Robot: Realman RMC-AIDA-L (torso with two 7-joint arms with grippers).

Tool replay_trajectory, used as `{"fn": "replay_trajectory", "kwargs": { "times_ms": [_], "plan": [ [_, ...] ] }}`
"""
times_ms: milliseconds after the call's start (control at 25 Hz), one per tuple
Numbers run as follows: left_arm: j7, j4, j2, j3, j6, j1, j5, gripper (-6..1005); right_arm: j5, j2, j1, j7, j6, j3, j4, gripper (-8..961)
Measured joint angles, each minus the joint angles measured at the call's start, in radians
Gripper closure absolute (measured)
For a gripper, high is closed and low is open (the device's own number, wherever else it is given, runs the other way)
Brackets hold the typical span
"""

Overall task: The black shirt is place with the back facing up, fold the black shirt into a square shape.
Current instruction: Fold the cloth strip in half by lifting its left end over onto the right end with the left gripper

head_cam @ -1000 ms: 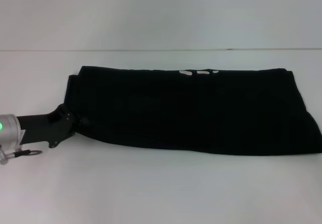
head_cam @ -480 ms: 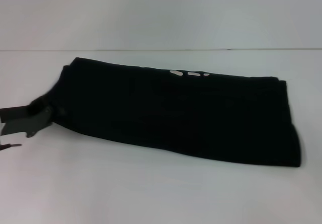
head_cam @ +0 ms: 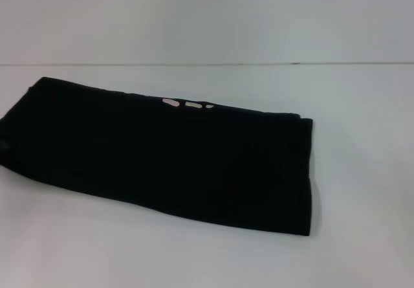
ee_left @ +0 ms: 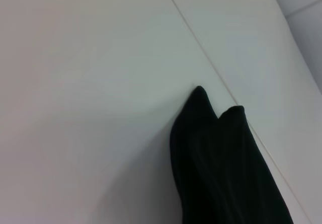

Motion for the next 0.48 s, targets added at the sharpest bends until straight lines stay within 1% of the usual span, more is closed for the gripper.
{"fn": "replay_trajectory", "kwargs": {
  "times_ms": [120,280,360,480],
  "plan": [
    [-0.01,0.019,-0.007,-0.008,-0.012,0.014,0.0,965,0.003,0.0,0.0,0.0,0.001,0.0,0.0,123],
    [-0.026,0.036,-0.022,-0.009,-0.047,0.045,-0.003,965,0.005,0.0,0.0,0.0,0.001,0.0,0.0,123],
    [-0.017,0.043,-0.025,-0.008,-0.031,0.051,-0.008,964,0.005,0.001,0.0,0.0,0.001,0.0,0.0,123],
    [0.026,0.055,-0.023,-0.001,0.026,0.032,-0.012,964,0.002,0.002,0.0,0.0,0.002,0.0,0.0,124]
  ]
}}
